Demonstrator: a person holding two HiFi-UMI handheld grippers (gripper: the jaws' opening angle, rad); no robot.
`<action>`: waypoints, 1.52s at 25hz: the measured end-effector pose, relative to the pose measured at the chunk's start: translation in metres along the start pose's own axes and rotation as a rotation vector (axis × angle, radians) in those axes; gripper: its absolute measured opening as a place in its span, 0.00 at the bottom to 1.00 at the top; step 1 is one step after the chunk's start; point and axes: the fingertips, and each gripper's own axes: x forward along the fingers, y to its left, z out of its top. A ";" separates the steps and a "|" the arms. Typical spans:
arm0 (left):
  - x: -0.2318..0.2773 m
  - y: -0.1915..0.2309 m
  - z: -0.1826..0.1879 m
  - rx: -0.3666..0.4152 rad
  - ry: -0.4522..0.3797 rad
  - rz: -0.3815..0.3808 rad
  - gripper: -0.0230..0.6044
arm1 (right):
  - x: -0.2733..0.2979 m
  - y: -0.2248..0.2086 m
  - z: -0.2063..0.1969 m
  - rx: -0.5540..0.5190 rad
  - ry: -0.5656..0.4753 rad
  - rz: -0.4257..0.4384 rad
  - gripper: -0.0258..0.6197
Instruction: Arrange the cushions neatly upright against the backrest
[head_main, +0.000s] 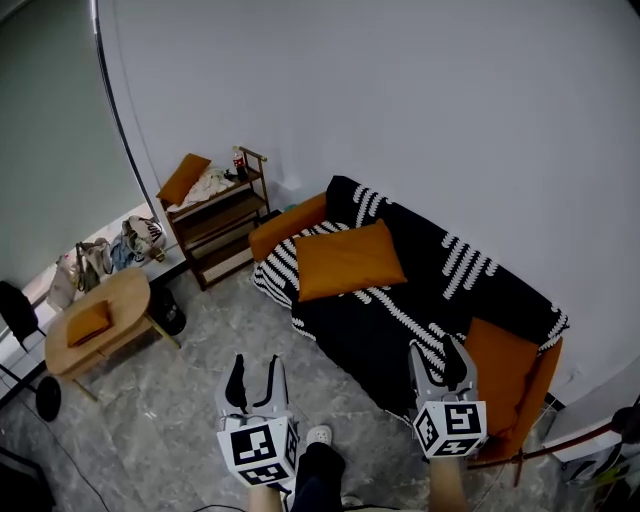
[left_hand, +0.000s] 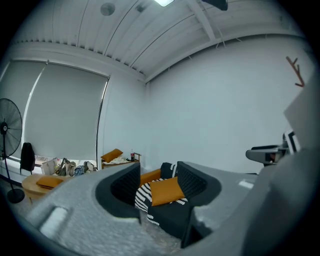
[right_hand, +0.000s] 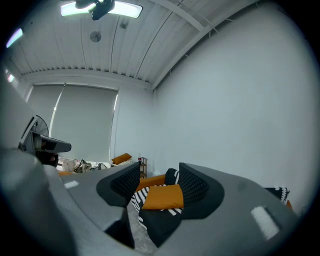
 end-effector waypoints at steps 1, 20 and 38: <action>0.012 0.003 0.001 -0.001 -0.001 -0.004 0.41 | 0.011 0.001 0.000 -0.007 0.002 -0.002 0.41; 0.255 0.067 0.044 0.010 -0.016 -0.130 0.41 | 0.242 0.017 0.026 -0.026 -0.012 -0.083 0.41; 0.397 0.086 0.037 -0.007 0.052 -0.089 0.41 | 0.394 -0.012 0.019 -0.018 0.032 -0.065 0.41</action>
